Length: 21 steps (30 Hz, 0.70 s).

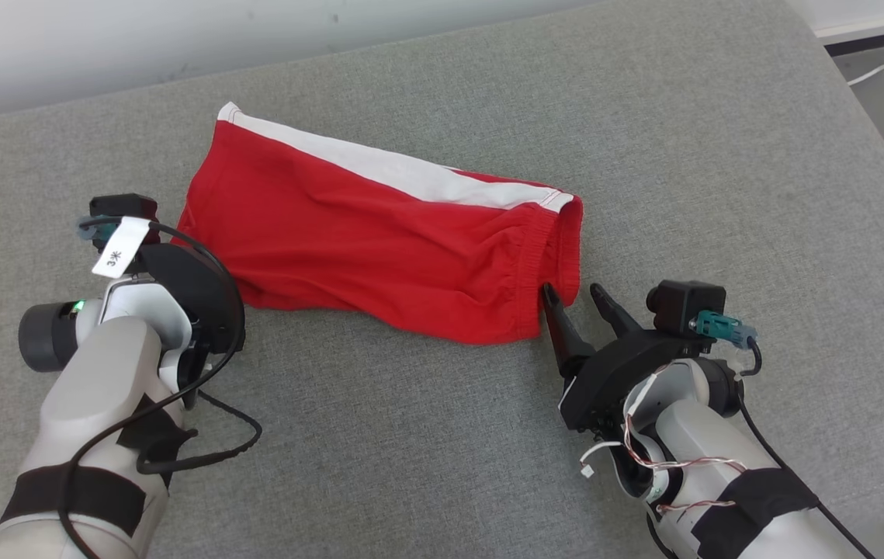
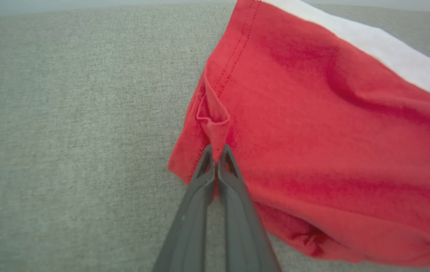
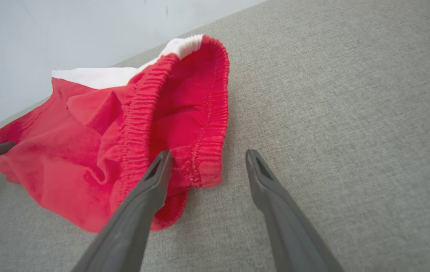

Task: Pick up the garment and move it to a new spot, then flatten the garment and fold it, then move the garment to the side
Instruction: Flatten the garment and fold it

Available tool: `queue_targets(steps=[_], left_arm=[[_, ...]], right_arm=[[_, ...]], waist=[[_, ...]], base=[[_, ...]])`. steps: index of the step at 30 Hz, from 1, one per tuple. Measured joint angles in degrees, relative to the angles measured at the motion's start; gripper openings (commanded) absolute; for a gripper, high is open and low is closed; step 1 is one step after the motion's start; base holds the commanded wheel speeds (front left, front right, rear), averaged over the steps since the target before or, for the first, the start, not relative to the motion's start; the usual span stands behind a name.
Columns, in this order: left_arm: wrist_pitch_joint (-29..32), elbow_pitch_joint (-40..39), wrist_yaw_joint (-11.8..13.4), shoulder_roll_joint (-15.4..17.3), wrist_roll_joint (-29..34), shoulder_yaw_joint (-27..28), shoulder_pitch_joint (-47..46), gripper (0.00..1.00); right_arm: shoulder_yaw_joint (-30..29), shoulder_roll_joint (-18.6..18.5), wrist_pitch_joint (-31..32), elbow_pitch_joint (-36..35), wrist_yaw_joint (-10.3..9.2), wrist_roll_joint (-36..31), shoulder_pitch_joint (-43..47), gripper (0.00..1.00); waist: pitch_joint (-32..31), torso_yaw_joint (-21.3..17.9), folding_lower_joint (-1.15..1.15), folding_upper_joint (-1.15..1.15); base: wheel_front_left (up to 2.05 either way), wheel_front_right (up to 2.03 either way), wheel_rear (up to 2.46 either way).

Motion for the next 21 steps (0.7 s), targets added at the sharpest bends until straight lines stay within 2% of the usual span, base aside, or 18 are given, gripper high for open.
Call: queue_targets(steps=[1, 2, 3, 4, 6, 21], left_arm=[[0.0, 0.1, 0.0, 0.0, 0.0, 0.0, 0.0, 0.42], [0.0, 0.1, 0.0, 0.0, 0.0, 0.0, 0.0, 0.49], [0.0, 0.1, 0.0, 0.0, 0.0, 0.0, 0.0, 0.64], [0.0, 0.2, 0.0, 0.0, 0.0, -0.1, 0.0, 0.71], [0.0, 0.2, 0.0, 0.0, 0.0, -0.1, 0.0, 0.77], [0.0, 0.5, -0.1, -1.0, 0.0, -0.9, 0.0, 0.62]], right_arm=[[-0.1, 0.0, 0.2, -0.1, 0.0, 0.0, 0.2, 1.0], [-0.1, 0.0, 0.2, -0.2, 0.0, -0.1, 0.5, 1.0], [-0.1, 0.0, 0.2, -0.2, 0.0, -0.1, 0.6, 1.0], [-0.1, 0.0, 0.2, -0.3, 0.0, -0.2, 0.6, 1.0], [-0.1, 0.0, 0.7, -0.7, 0.0, -0.4, 0.6, 1.0], [3.3, -1.6, 5.2, -4.4, 0.01, -2.1, 2.5, 1.0]], waist=[[0.0, 0.0, 0.0, 0.0], [0.0, -0.1, 0.0, 0.0], [0.0, -0.1, 0.0, 0.0], [0.0, -0.1, 0.0, 0.0], [0.0, -0.2, 0.0, 0.0], [-0.4, 0.2, 0.0, 0.0]], base=[[0.0, 0.0, 0.0], [0.0, 0.0, 0.0], [0.0, 0.0, 0.0], [0.0, 0.0, 0.0], [0.0, 0.0, 0.0], [0.0, 0.0, 0.0]])
